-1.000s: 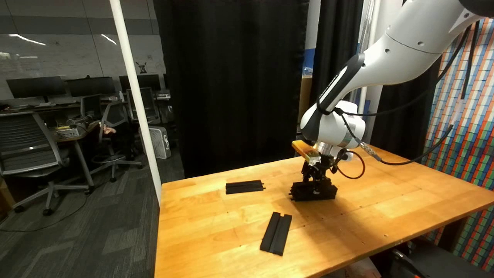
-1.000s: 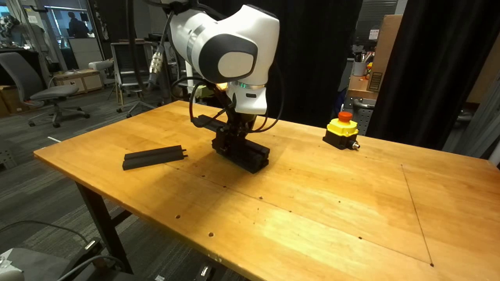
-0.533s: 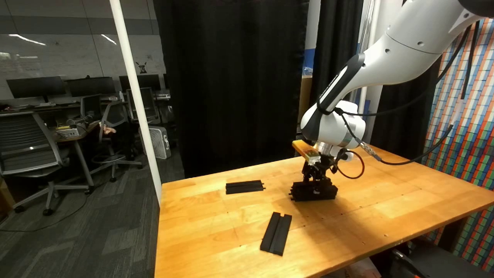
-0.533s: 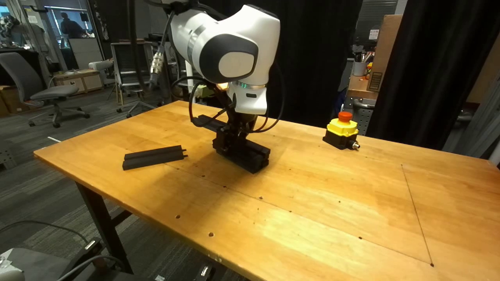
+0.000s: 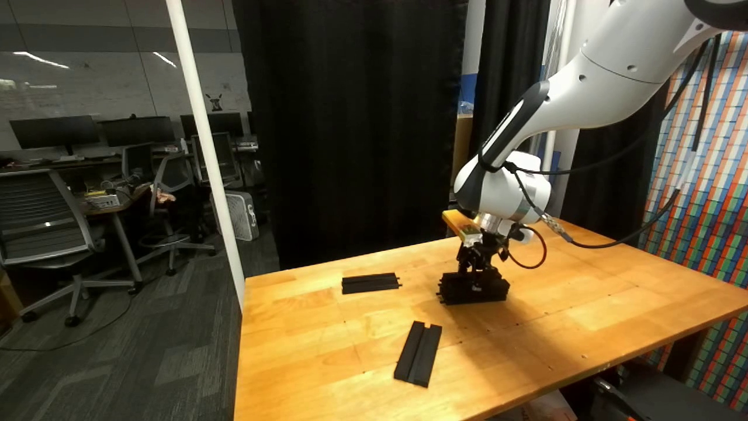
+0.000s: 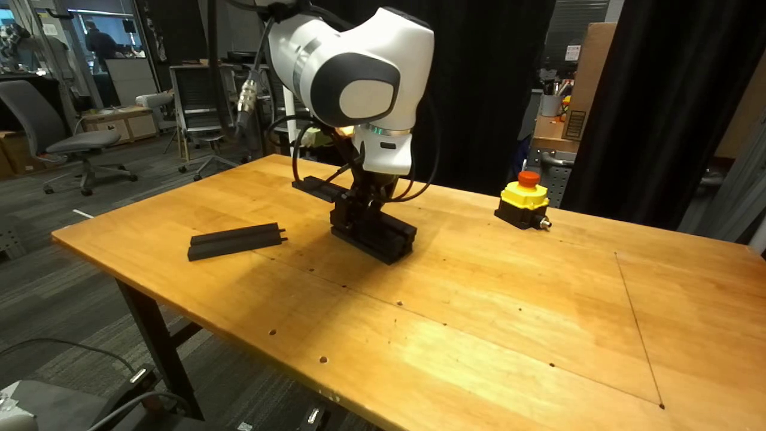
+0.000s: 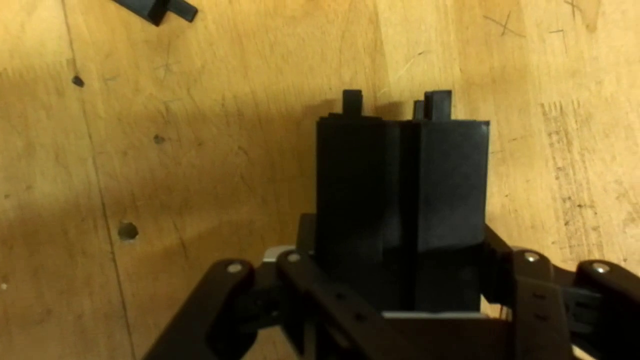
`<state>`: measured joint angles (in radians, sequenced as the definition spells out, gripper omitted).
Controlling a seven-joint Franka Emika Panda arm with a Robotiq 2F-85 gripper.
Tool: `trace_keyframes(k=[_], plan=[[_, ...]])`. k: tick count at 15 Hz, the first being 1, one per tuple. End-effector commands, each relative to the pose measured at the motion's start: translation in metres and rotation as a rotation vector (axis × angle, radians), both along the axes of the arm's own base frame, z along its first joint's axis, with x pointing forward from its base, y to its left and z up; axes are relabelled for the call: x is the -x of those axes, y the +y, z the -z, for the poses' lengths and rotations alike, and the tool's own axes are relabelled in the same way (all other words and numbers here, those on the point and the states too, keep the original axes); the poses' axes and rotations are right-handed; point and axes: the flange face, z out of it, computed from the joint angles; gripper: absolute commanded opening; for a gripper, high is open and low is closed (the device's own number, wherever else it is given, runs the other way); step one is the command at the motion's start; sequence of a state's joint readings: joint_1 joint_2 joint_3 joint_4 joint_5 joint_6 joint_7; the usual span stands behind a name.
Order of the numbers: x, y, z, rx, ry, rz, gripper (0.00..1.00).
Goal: Stack up the black objects.
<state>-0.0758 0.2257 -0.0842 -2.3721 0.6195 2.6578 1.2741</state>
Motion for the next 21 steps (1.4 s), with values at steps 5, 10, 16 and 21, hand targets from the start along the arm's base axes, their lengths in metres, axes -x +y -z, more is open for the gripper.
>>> trace_keyframes(k=[5, 10, 16, 21], plan=[[-0.018, -0.006, 0.002, -0.032, -0.007, 0.04, 0.46], [-0.02, -0.001, 0.006, -0.054, 0.011, -0.016, 0.93], [-0.008, 0.01, -0.01, -0.041, 0.055, -0.079, 1.0], [-0.013, 0.034, -0.064, 0.098, 0.101, -0.193, 1.0]])
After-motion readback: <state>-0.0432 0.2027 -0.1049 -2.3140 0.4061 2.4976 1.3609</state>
